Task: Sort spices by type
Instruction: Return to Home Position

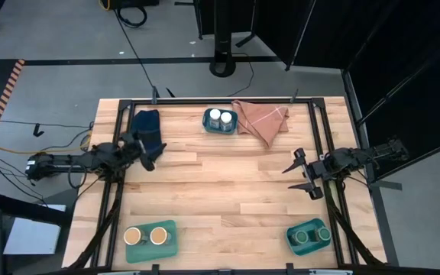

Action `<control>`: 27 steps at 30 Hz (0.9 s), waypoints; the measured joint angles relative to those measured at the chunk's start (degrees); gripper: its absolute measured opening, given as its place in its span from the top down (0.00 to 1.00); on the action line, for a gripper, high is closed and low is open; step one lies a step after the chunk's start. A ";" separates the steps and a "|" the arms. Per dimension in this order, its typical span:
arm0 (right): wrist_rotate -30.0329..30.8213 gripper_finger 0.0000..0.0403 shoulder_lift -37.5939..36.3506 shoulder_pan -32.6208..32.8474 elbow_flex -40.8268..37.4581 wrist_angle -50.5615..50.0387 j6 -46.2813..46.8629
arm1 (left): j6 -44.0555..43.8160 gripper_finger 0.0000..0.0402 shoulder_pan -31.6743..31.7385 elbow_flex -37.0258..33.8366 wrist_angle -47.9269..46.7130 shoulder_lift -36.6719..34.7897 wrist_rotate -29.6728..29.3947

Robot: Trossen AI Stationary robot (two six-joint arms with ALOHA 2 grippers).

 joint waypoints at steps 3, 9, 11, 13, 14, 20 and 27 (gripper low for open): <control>0.33 0.33 -0.01 0.00 0.00 0.13 0.62 | 1.49 0.13 0.00 0.00 0.61 0.02 0.81; 0.33 0.33 0.00 0.00 0.00 0.45 0.60 | 1.64 0.13 0.00 0.00 0.75 0.01 0.83; 0.31 0.33 0.00 0.00 0.00 0.43 0.60 | 1.64 0.13 0.00 0.00 0.77 0.01 0.83; 0.33 0.33 0.00 0.00 0.00 0.45 0.62 | 1.66 0.13 0.00 0.00 0.80 0.01 0.85; 0.31 0.33 0.00 0.00 0.00 0.42 0.62 | 1.66 0.13 0.00 0.00 0.80 0.01 0.87; 0.31 0.34 0.00 0.01 0.00 0.42 0.62 | 6.87 0.13 0.00 0.00 0.82 0.01 0.84; 0.33 0.32 0.00 0.00 0.00 0.42 0.62 | 7.38 0.13 -0.03 0.00 2.46 0.01 2.60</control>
